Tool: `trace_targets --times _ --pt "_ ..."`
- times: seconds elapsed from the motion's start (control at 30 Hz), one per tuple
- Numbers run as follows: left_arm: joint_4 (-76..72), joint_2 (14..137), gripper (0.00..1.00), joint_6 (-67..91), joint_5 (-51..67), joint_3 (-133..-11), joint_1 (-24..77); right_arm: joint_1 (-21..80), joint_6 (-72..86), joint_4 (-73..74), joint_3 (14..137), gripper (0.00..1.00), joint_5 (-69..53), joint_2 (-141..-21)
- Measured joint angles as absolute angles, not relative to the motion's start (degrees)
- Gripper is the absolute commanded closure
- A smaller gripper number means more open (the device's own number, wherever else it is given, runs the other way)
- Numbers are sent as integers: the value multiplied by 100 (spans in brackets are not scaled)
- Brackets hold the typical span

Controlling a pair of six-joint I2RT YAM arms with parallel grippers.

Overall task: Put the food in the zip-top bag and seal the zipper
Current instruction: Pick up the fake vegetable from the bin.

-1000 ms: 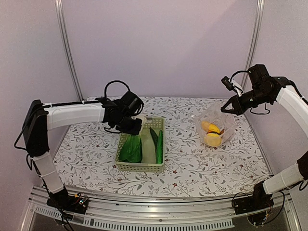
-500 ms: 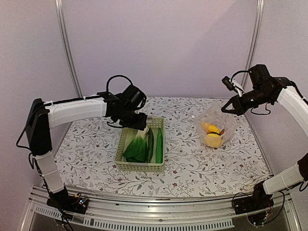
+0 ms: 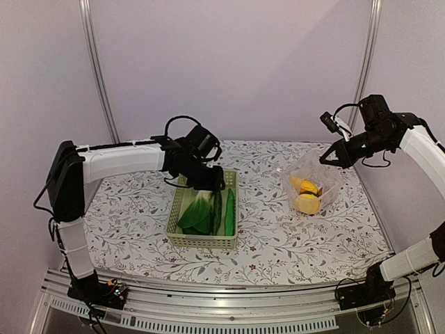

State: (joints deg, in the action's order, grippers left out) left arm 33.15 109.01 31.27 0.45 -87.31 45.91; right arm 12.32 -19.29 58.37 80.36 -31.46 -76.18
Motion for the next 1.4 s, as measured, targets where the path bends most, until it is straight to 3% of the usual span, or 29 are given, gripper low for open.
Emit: trace_targets --times 0.5,1.07,1.2,1.4 --pt "3828 12464 62 3492 -392 -10007 4606 1232 -1933 5778 7942 100 -3159 -7526" --pt "4250 13063 59 3721 -508 -10497 4410 1232 -1935 5730 7717 100 -3183 -7323" --pt "4322 13281 64 3739 -447 -10685 4388 1232 -1935 5730 7717 100 -3188 -7321" --pt "4392 13426 80 3726 -405 -10936 4313 1232 -1935 5730 7717 100 -3188 -7317"
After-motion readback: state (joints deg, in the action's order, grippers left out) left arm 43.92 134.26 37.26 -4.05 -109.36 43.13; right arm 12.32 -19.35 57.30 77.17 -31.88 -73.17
